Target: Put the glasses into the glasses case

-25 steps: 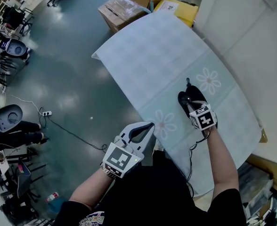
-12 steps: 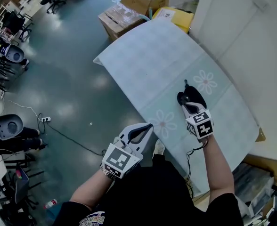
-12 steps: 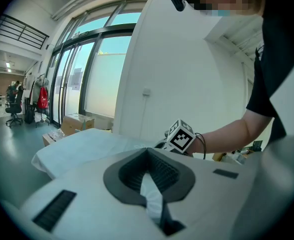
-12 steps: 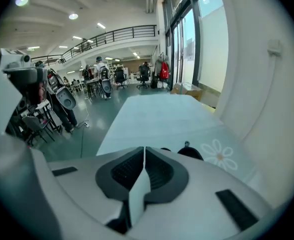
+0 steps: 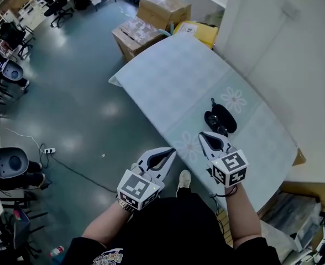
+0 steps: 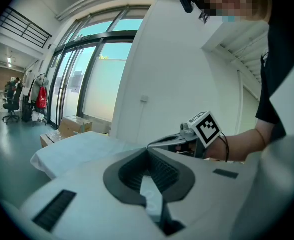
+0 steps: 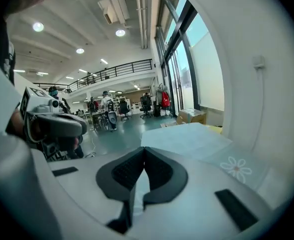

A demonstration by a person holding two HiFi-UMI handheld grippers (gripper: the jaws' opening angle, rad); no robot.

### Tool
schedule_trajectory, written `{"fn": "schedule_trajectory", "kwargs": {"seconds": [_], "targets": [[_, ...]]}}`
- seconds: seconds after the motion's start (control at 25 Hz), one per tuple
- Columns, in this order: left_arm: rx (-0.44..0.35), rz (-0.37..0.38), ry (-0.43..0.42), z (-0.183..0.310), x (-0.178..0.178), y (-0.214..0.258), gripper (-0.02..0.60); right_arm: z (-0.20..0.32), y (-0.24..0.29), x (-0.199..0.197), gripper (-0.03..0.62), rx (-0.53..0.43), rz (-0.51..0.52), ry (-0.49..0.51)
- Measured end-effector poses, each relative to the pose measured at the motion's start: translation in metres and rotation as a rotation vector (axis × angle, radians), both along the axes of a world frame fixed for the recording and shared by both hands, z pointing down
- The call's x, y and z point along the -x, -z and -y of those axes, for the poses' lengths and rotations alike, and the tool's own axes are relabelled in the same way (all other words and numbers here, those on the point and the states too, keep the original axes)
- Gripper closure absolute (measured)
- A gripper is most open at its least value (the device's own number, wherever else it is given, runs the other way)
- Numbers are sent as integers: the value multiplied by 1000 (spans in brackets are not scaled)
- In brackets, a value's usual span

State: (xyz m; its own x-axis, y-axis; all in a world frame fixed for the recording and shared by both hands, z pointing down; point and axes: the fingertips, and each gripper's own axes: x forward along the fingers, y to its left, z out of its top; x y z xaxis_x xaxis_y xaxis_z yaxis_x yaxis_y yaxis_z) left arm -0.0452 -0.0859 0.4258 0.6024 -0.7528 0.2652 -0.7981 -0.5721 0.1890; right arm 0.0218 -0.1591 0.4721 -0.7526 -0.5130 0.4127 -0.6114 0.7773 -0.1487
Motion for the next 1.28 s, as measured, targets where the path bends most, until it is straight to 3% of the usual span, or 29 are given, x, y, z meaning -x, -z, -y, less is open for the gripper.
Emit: {"fn": "schedule_trajectory", "kwargs": {"seconds": [0.48,1.28], "targets": [[-40,-12,-82,-29,26,14,554,-63,45,35,571,-50,96,-71],[-7,-34,-223,-77,62,-3,554,-139,34,73,571,-27,110,-202]]}}
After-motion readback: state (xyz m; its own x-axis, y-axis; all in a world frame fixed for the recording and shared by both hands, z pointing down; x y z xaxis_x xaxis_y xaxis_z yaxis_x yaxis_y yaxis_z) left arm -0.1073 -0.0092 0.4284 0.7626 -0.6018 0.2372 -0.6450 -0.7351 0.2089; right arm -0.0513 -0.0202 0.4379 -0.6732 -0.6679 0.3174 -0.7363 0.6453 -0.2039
